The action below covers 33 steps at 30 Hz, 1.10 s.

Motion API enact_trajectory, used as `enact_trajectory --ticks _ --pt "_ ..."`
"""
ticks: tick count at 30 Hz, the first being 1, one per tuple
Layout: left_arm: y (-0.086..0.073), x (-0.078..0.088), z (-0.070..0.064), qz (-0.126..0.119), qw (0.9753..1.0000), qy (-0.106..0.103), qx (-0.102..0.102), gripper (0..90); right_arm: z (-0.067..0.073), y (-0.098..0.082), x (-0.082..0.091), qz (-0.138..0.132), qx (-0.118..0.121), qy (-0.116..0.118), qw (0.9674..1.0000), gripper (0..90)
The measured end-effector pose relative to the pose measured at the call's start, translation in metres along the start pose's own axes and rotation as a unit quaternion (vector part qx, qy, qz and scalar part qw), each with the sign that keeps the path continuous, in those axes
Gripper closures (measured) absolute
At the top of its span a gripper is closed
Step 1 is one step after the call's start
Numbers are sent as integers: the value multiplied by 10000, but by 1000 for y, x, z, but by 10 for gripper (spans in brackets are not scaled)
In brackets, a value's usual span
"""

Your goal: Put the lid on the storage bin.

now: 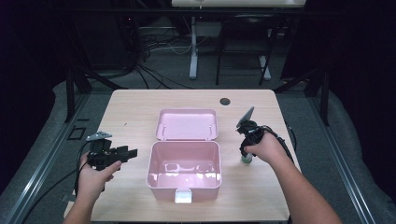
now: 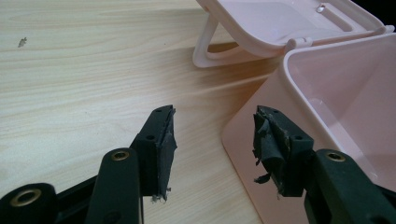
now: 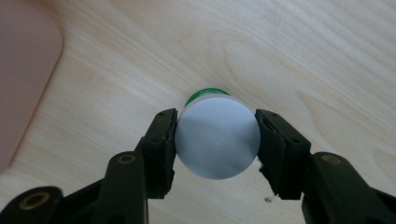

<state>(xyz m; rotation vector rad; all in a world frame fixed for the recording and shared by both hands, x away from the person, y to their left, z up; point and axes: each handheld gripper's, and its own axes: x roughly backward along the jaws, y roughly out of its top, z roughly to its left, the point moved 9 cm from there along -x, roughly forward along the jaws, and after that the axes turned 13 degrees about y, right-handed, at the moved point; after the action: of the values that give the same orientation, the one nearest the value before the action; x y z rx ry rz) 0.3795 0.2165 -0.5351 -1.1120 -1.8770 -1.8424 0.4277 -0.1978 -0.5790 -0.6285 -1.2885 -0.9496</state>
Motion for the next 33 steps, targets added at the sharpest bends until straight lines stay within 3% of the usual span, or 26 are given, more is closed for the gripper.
enact_trajectory --ticks 20,26,33 --pt "0 1 0 -7 10000 -14 14 485 23 2 33 -57 386 -34 9992 504" --pt "0 1 0 -9 10000 -20 30 485 35 2 47 13 564 -120 9983 504" --pt "1 2 0 -16 10000 -32 39 485 55 3 59 24 747 -64 9972 504"
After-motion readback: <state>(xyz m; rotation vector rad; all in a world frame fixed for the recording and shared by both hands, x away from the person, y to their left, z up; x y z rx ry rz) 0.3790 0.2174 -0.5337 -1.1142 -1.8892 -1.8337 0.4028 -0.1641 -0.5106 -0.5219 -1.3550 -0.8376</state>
